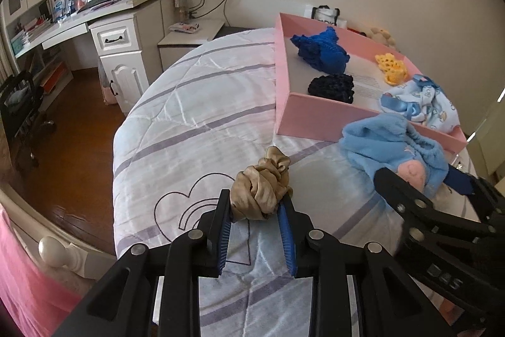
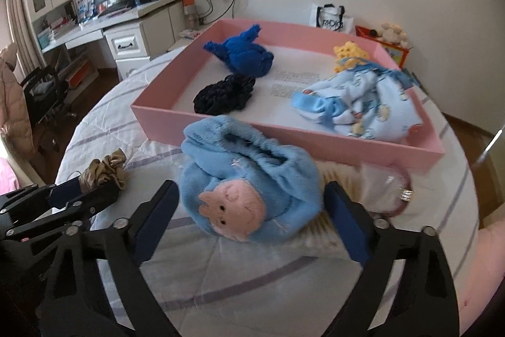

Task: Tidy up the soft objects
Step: 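Close right tool on the light-blue pig-face hat while left tool holds the scrunchie, then lift the scrunchie with left tool while right tool lifts the pig-face hat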

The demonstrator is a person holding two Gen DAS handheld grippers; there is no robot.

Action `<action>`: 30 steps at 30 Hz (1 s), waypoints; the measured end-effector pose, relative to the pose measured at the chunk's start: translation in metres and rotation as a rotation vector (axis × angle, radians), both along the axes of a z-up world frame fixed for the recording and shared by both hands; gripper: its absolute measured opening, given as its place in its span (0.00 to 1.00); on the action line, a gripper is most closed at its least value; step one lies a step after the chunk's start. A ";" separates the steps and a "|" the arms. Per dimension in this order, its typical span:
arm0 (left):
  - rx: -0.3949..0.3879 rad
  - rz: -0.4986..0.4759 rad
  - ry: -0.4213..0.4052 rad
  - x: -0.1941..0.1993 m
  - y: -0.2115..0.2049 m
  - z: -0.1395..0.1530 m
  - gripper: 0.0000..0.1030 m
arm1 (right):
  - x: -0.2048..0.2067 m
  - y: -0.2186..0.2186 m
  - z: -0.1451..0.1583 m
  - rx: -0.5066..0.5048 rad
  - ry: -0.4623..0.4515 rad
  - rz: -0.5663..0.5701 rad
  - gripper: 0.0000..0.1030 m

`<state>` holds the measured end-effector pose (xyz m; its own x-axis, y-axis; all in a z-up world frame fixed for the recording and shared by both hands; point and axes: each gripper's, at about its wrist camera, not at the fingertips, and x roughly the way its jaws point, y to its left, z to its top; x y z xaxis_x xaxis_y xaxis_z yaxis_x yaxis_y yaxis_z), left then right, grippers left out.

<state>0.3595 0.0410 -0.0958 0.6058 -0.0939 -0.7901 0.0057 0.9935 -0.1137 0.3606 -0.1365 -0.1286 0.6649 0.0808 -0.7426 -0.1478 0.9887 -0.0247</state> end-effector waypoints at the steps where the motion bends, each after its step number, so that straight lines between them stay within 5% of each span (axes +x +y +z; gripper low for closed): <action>1: -0.002 0.000 0.002 0.000 0.001 0.000 0.25 | 0.001 0.002 -0.002 -0.012 0.000 -0.002 0.79; 6: -0.011 0.001 0.003 0.002 0.004 -0.001 0.25 | 0.000 0.003 -0.001 -0.032 -0.031 -0.012 0.53; 8: -0.012 0.001 0.002 0.002 0.004 0.000 0.25 | 0.000 -0.003 0.001 -0.014 -0.032 -0.018 0.32; 10: -0.010 0.002 0.002 0.002 0.004 0.000 0.25 | 0.000 -0.009 0.002 0.023 -0.020 -0.012 0.21; 30: 0.015 -0.024 -0.091 -0.031 -0.021 0.039 0.25 | -0.042 -0.041 0.049 0.088 -0.130 -0.041 0.18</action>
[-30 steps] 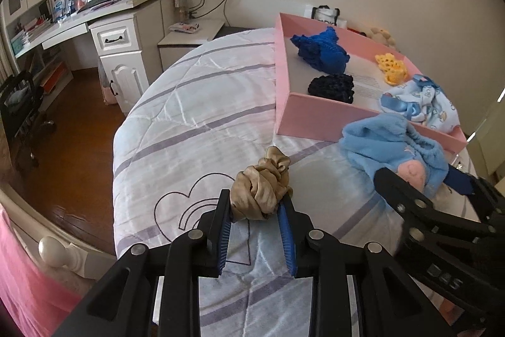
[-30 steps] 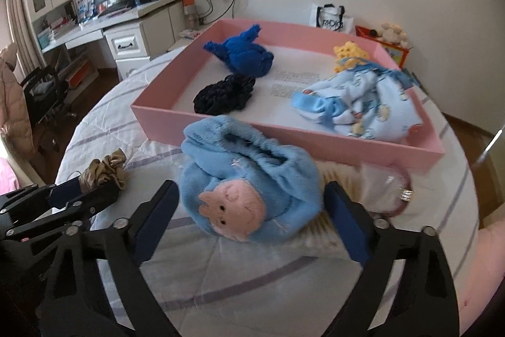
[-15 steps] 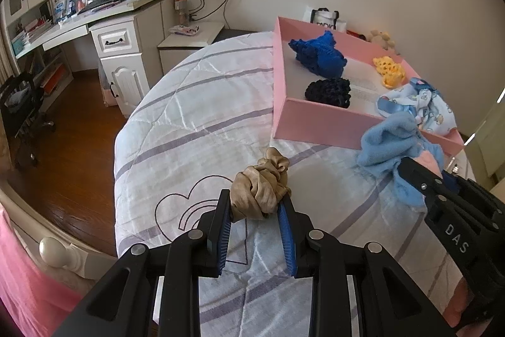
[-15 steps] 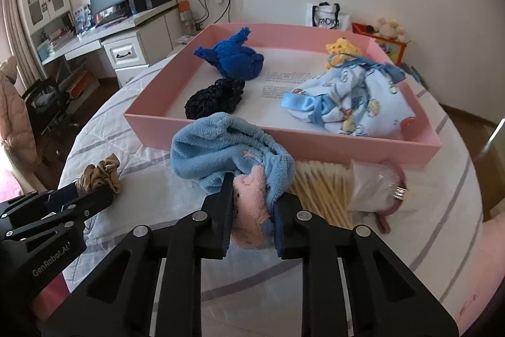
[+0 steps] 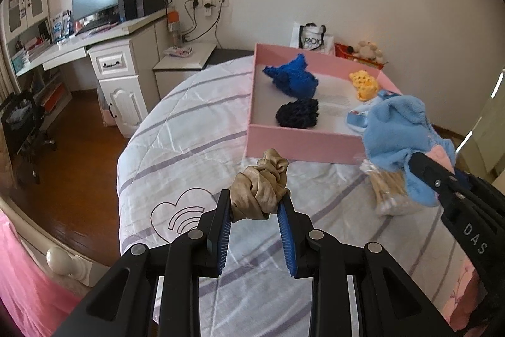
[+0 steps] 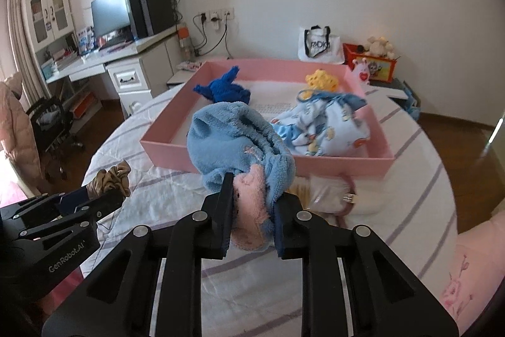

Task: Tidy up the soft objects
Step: 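Lift the scrunchie with left tool while right tool lifts the pig-face hat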

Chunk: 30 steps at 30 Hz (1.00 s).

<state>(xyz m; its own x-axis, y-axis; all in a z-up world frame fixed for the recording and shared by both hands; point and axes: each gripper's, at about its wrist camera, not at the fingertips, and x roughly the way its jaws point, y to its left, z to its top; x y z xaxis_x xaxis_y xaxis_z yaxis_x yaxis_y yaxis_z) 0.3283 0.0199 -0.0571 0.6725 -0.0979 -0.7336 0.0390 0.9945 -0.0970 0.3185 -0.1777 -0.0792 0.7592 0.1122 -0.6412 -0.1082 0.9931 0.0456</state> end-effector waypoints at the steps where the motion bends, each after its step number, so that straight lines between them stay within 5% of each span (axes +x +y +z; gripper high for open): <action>1: 0.002 -0.002 -0.006 -0.003 -0.002 0.002 0.25 | -0.003 -0.003 0.003 0.003 -0.009 -0.004 0.19; 30: 0.020 -0.058 -0.308 -0.126 -0.043 0.099 0.25 | -0.122 -0.041 0.100 0.056 -0.334 -0.017 0.20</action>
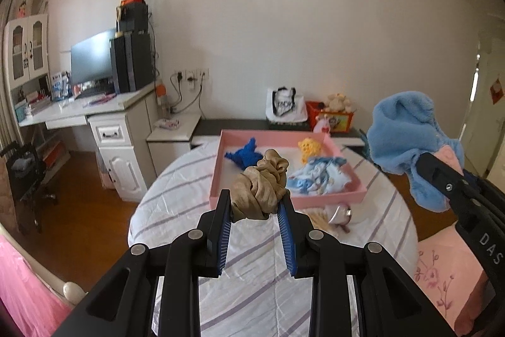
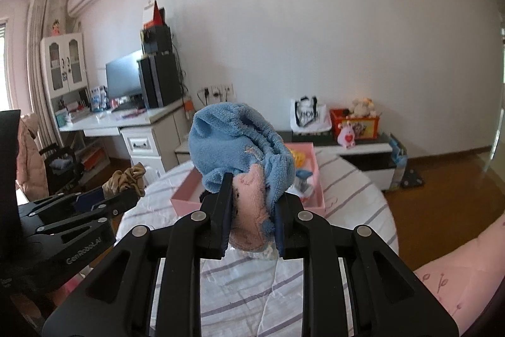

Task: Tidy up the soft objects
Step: 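Lift the scrunchie with left tool while right tool lifts the pig-face hat, then carry the scrunchie with left tool while right tool carries the hat over the pink tray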

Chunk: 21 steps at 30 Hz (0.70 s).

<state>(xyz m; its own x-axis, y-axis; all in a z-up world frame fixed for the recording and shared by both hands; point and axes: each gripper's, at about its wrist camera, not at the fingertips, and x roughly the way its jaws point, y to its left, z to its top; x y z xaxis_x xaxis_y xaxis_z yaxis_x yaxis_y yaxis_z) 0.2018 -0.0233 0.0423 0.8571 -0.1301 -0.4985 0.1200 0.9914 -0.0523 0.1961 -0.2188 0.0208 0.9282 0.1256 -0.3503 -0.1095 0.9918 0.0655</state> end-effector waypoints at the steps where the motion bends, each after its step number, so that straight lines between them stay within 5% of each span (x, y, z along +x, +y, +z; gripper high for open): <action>1: 0.001 0.000 -0.012 -0.005 0.000 0.002 0.25 | -0.004 0.000 0.003 -0.001 -0.012 0.000 0.20; 21: -0.002 -0.002 -0.219 -0.109 0.011 0.023 0.26 | -0.064 0.004 0.036 -0.015 -0.168 0.002 0.21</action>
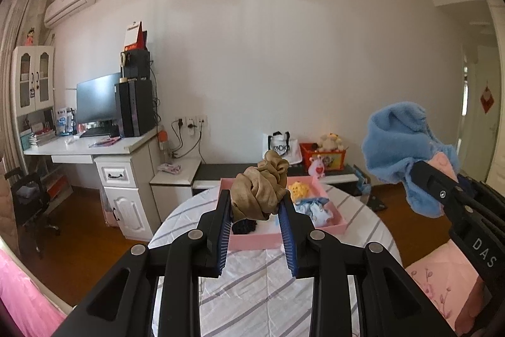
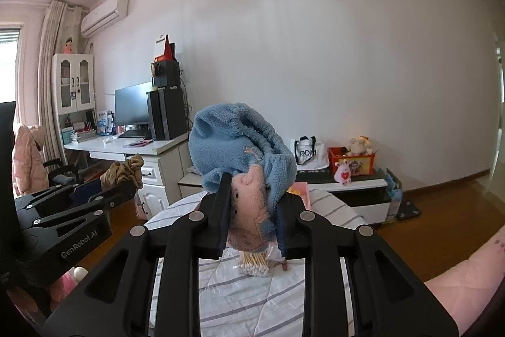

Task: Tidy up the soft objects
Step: 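Carry the scrunchie with left tool while right tool carries the hat over the pink tray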

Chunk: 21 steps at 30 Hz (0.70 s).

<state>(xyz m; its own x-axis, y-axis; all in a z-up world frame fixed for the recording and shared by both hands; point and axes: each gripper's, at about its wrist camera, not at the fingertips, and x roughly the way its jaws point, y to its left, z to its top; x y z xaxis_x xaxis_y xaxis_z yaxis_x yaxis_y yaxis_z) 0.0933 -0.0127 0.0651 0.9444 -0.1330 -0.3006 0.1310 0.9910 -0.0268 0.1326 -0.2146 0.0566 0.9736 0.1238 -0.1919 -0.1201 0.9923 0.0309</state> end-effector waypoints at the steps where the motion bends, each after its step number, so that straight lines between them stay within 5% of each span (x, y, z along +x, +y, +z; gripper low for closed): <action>1: -0.001 0.002 -0.005 -0.006 0.002 -0.002 0.26 | -0.001 0.000 0.000 -0.001 -0.001 0.001 0.21; 21: -0.001 0.018 -0.028 -0.032 -0.004 -0.022 0.26 | -0.002 -0.007 -0.002 -0.003 0.005 0.005 0.21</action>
